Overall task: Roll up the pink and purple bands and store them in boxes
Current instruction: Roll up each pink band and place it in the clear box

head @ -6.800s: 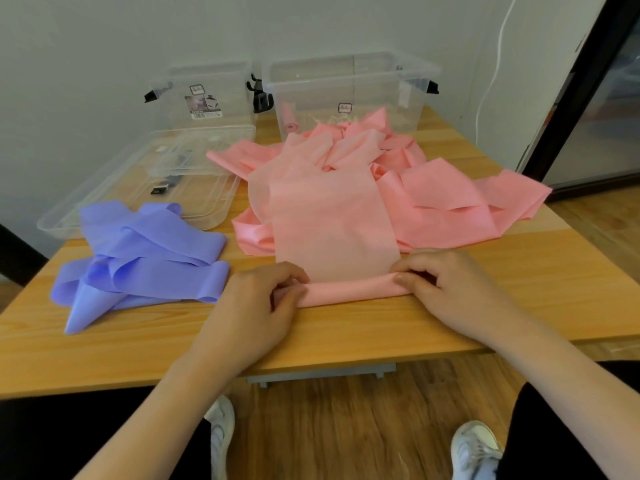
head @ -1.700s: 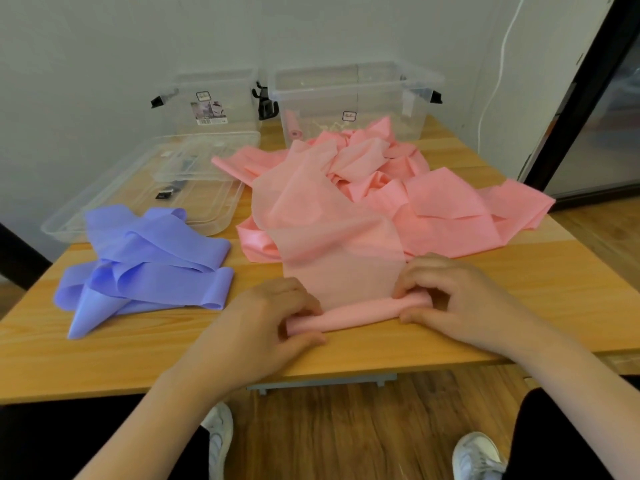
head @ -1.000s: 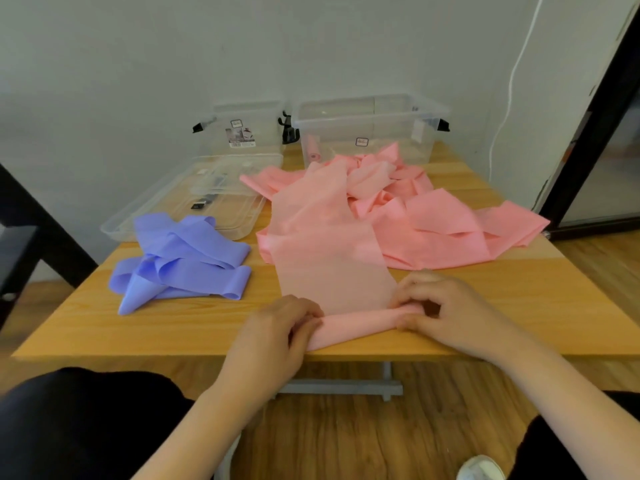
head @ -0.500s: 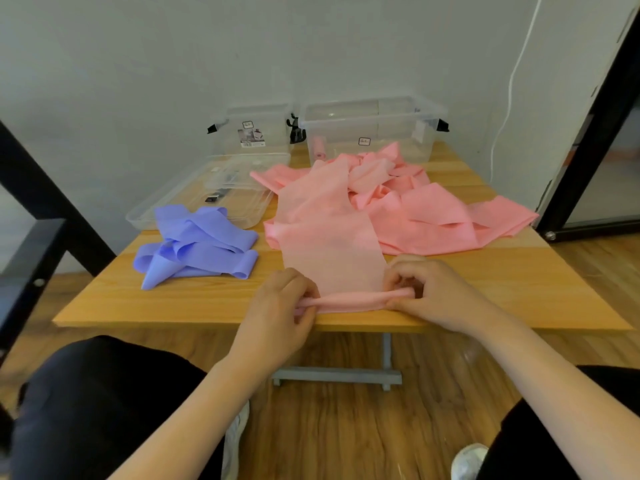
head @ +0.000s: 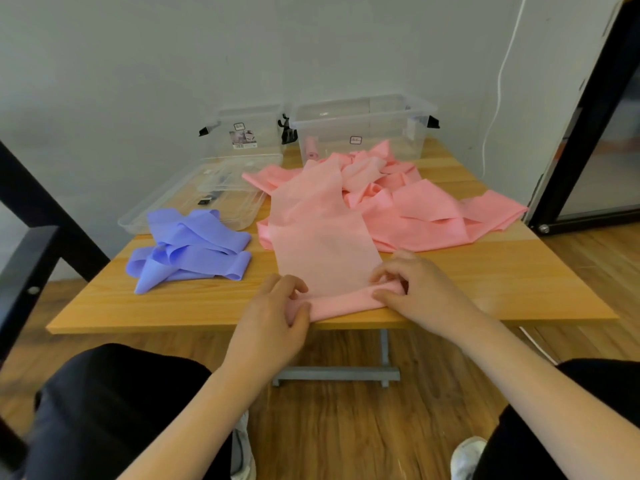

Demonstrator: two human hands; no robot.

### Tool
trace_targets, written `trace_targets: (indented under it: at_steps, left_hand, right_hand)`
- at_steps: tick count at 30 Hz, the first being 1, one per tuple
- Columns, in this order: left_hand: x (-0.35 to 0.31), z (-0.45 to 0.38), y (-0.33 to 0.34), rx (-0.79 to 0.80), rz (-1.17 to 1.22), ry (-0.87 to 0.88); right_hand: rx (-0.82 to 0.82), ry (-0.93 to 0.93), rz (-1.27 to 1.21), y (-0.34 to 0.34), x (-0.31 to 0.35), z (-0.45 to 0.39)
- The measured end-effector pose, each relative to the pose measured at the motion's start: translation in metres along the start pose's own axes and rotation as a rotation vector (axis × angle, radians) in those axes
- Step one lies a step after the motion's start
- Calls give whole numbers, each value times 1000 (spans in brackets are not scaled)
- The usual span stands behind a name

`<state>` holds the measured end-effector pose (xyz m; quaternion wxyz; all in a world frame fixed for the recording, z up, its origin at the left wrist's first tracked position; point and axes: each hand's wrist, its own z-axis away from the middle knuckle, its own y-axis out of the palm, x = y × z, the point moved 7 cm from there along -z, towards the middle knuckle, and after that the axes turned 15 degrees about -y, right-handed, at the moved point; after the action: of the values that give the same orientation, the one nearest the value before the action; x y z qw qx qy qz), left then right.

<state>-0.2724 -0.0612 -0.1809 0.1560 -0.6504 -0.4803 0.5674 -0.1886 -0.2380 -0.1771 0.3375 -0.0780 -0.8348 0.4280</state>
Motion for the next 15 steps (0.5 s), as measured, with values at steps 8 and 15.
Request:
trace_targets:
  at_steps: [8,15]
  left_hand:
    - [4,10,0,23,-107,250]
    - [6,-5,0,72,22,144]
  right_hand:
    - [131,-72,-52,-2,-8,5]
    - [106,5,-23,4,-8,-3]
